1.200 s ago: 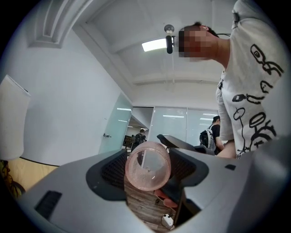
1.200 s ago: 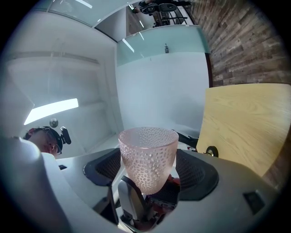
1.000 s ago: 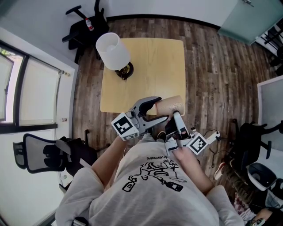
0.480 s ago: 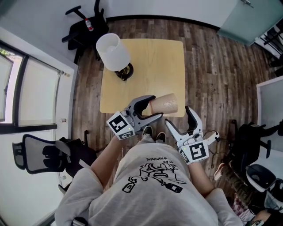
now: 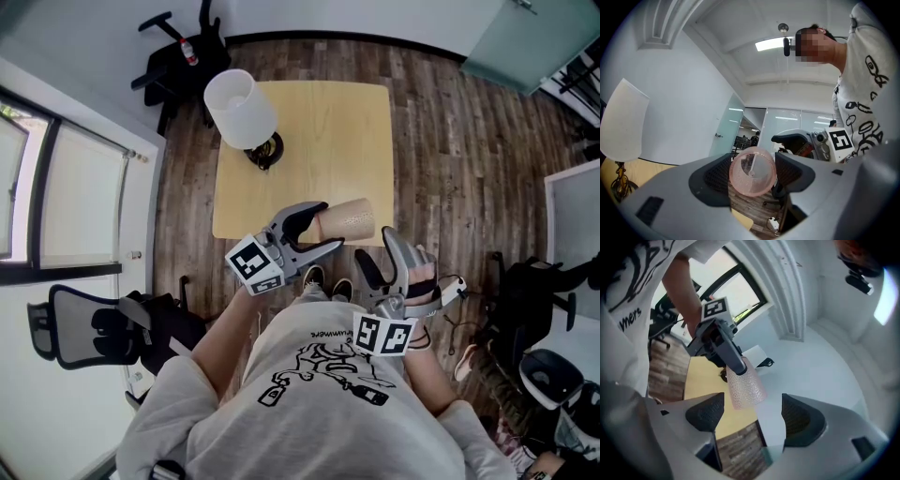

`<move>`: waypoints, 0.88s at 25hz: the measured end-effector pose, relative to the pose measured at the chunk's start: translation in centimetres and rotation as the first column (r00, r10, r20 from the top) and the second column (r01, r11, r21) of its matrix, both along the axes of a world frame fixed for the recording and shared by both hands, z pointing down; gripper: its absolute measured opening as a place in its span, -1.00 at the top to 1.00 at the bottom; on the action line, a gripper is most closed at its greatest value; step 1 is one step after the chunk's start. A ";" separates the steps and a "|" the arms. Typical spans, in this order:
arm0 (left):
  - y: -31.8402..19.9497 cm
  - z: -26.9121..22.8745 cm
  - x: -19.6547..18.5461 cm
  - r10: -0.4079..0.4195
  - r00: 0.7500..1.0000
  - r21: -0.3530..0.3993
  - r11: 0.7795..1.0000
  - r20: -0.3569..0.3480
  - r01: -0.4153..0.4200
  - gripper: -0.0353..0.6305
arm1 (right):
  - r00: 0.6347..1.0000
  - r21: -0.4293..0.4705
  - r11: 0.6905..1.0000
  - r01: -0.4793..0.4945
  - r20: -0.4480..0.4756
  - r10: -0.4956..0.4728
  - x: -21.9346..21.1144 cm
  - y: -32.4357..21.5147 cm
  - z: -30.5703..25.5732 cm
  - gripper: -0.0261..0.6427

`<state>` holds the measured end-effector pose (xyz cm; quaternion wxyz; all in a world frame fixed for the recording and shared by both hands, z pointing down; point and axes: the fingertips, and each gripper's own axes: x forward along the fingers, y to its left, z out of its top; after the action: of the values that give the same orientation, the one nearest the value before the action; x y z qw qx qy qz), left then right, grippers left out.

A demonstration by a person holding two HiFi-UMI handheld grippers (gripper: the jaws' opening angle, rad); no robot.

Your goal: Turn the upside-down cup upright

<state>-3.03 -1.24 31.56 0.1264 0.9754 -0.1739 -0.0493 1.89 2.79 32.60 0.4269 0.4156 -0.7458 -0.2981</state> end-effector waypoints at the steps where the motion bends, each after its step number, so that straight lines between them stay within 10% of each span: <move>1: 0.0 0.1 0.0 0.001 1.000 -0.002 1.000 0.002 -0.001 0.00 | 0.998 0.018 1.000 -0.001 -0.060 0.002 0.0 0.0 0.1 -0.15; 22: 3.6 -0.9 3.3 0.121 0.991 -0.047 0.992 0.066 -0.118 0.00 | 0.965 -0.010 1.000 -0.008 -0.263 0.005 0.3 -0.9 2.8 -0.15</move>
<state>0.27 2.37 30.63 0.1442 0.9822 -0.1206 -0.0043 2.22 1.87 35.41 0.5250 0.3726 -0.6829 -0.3451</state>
